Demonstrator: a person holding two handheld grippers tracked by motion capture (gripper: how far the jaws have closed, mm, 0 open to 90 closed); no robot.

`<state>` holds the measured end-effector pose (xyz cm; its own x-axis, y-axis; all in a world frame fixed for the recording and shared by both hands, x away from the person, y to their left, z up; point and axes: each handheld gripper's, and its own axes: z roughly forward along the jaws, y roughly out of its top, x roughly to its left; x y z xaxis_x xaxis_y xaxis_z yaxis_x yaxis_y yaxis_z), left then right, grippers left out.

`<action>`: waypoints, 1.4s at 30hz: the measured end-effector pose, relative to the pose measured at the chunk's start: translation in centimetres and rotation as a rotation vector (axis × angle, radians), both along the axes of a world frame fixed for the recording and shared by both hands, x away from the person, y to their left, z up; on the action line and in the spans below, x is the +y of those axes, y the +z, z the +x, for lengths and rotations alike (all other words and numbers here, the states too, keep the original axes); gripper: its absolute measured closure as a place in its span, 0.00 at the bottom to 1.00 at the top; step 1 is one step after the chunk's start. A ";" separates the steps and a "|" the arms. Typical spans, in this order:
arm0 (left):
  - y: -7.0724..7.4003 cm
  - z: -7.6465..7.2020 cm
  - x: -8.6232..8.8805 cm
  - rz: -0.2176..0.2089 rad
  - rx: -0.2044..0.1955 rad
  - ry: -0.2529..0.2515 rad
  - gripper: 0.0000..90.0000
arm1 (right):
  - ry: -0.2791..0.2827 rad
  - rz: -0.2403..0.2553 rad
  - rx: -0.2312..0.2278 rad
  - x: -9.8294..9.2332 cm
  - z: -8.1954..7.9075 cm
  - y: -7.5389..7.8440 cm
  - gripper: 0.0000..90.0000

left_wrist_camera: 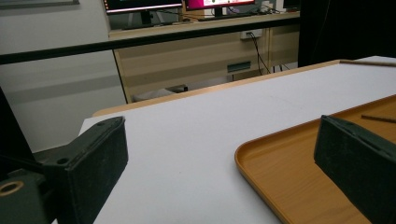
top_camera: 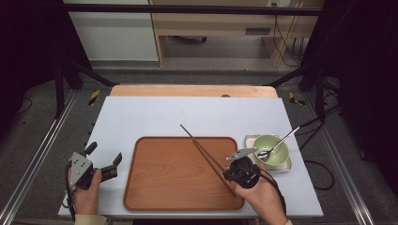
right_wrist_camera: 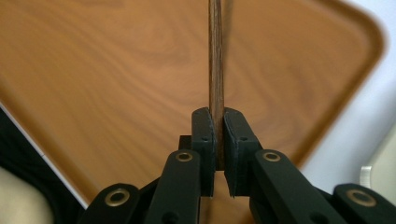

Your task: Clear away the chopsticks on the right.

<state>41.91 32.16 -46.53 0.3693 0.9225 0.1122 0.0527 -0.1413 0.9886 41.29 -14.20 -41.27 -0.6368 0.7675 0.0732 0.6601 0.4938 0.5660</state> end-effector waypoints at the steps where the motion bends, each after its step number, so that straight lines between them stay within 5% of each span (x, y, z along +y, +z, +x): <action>1: 0.0 0.0 0.0 0.002 0.000 0.000 0.03 | 0.003 -0.002 0.009 0.2 -0.2 -0.1 0.94; 17: 0.7 -0.3 -0.4 -0.020 0.003 -0.022 0.03 | -0.001 -0.084 0.098 0.9 -2.3 -2.5 0.93; 27: 1.7 -1.1 -1.1 -0.009 0.007 -0.042 0.04 | -0.010 -0.059 0.149 1.3 -1.7 -3.0 0.93; 35: 2.3 -0.8 -0.8 -0.064 0.058 -0.036 0.04 | 0.008 0.036 0.075 1.1 -1.8 -2.8 0.79; 39: 2.6 -0.7 -0.8 -0.088 0.086 -0.047 0.04 | 0.023 0.095 -0.057 0.7 -1.1 -3.3 0.63; 42: 2.9 -0.8 -1.1 -0.082 0.103 -0.062 0.04 | -0.025 0.157 -0.105 0.5 -0.7 -3.5 0.51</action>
<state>41.09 31.07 -43.60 0.4311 0.9023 -0.0037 0.1480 -0.0667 0.9867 40.62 -13.75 -44.76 -0.6281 0.7677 0.1270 0.6041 0.3782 0.7014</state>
